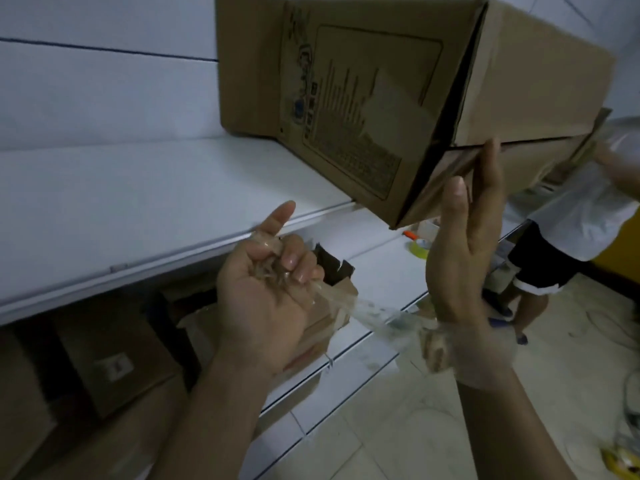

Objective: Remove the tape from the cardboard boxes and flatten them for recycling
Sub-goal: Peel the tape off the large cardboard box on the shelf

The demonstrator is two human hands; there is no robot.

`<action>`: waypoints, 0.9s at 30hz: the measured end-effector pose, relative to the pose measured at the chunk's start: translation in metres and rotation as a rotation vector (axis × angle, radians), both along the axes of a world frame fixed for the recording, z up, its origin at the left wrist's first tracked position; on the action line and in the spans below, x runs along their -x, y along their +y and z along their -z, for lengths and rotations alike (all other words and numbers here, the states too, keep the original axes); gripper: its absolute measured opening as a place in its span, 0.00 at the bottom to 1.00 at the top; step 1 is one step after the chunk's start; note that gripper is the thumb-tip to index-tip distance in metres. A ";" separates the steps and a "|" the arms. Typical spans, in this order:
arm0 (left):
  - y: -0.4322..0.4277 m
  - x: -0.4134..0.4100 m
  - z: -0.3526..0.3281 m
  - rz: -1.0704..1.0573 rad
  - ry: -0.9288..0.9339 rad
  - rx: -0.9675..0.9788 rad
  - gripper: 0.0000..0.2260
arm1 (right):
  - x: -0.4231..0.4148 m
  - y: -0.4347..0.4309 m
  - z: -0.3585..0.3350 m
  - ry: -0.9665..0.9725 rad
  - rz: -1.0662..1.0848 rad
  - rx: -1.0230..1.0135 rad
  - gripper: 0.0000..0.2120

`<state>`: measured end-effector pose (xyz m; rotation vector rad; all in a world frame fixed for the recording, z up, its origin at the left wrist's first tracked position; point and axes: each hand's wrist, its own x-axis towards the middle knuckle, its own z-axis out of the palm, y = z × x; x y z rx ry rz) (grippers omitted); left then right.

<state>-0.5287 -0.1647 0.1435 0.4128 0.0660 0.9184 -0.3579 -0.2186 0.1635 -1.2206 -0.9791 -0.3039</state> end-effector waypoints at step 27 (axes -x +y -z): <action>-0.120 -0.207 0.036 -0.046 0.464 -0.271 0.13 | -0.073 -0.141 0.054 0.762 -0.316 0.202 0.18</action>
